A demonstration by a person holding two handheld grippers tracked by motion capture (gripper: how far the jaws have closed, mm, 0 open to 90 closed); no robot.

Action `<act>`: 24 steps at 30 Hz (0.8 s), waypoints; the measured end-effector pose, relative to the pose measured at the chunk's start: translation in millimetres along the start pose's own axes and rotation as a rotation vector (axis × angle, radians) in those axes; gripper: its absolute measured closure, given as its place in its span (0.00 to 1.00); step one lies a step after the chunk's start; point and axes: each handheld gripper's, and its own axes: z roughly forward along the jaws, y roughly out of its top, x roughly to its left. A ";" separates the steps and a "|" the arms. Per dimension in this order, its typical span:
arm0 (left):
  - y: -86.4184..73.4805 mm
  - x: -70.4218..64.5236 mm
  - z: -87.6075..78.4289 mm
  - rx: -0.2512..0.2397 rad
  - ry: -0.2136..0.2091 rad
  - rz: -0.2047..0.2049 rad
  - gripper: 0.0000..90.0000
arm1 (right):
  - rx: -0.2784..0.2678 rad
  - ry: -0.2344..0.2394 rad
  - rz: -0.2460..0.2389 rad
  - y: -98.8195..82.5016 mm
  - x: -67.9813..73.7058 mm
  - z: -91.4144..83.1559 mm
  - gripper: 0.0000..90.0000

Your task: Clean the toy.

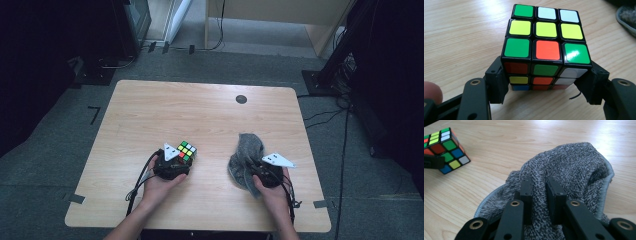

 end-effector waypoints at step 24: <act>-3.3 42.9 -69.1 -0.136 -0.075 -0.066 0.12 | -0.043 0.017 -0.034 23.7 7.6 -44.3 0.00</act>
